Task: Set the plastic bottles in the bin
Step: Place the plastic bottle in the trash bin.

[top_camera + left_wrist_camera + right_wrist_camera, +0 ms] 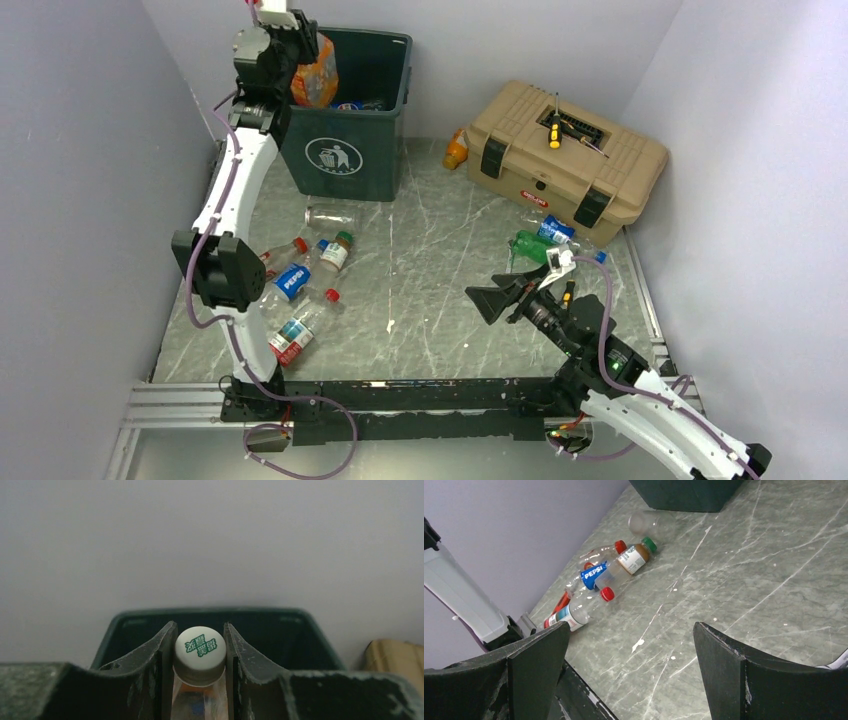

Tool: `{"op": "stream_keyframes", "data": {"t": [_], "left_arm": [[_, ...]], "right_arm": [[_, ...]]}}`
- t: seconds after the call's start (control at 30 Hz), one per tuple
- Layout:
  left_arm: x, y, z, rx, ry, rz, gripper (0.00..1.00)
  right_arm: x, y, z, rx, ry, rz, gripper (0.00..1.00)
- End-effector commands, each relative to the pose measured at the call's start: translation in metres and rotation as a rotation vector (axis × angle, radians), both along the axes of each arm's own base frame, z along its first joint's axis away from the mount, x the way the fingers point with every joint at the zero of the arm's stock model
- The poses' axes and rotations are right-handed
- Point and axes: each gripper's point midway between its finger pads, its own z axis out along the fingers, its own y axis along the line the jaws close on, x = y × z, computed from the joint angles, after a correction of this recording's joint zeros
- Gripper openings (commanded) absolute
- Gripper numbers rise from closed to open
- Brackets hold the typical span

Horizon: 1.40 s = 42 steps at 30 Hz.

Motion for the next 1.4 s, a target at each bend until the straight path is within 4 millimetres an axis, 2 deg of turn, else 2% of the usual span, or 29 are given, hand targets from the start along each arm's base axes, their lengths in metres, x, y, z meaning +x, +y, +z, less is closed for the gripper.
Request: {"op": "stream_keyframes", "data": {"t": [0.0, 0.1, 0.27, 0.37, 0.47, 0.6, 0.7, 0.97, 1.03, 1.1, 1.2, 1.37], "left_arm": [[0.002, 0.012, -0.011, 0.011, 0.050, 0.045, 0.00], [0.011, 0.005, -0.038, -0.010, 0.133, -0.004, 0.00], [0.019, -0.023, -0.087, -0.045, 0.317, -0.193, 0.00], [0.018, -0.039, -0.109, -0.064, 0.399, -0.286, 0.00], [0.009, -0.060, -0.119, -0.086, 0.419, -0.417, 0.00], [-0.006, -0.082, -0.110, -0.099, 0.374, -0.577, 0.00], [-0.010, -0.084, -0.095, -0.104, 0.334, -0.596, 0.00], [-0.052, -0.090, -0.024, -0.156, 0.050, -0.700, 0.00], [-0.057, -0.090, -0.016, -0.159, 0.018, -0.710, 0.00], [-0.053, -0.094, -0.023, -0.150, 0.059, -0.734, 0.00], [-0.045, -0.096, -0.043, -0.142, 0.137, -0.731, 0.00], [-0.024, -0.081, -0.092, -0.029, 0.243, -0.575, 0.00]], "right_arm": [[0.000, 0.000, 0.005, 0.019, -0.012, -0.002, 0.98], [0.001, 0.001, 0.004, 0.016, -0.006, 0.000, 0.98], [0.002, 0.004, 0.001, 0.022, 0.010, 0.001, 0.98], [0.003, 0.005, -0.001, 0.026, 0.018, 0.000, 0.97], [0.004, 0.007, -0.004, 0.026, 0.025, 0.003, 0.97], [0.005, 0.008, -0.007, 0.016, 0.032, 0.004, 0.97], [0.005, 0.007, -0.006, 0.014, 0.030, 0.000, 0.97], [0.003, 0.003, -0.005, 0.025, 0.026, -0.009, 0.97], [0.003, 0.003, -0.006, 0.023, 0.032, -0.011, 0.97], [0.003, 0.003, -0.008, 0.023, 0.037, -0.012, 0.96], [0.003, 0.001, -0.009, 0.024, 0.040, -0.017, 0.96], [0.002, -0.003, -0.010, 0.014, 0.041, -0.030, 0.96]]}}
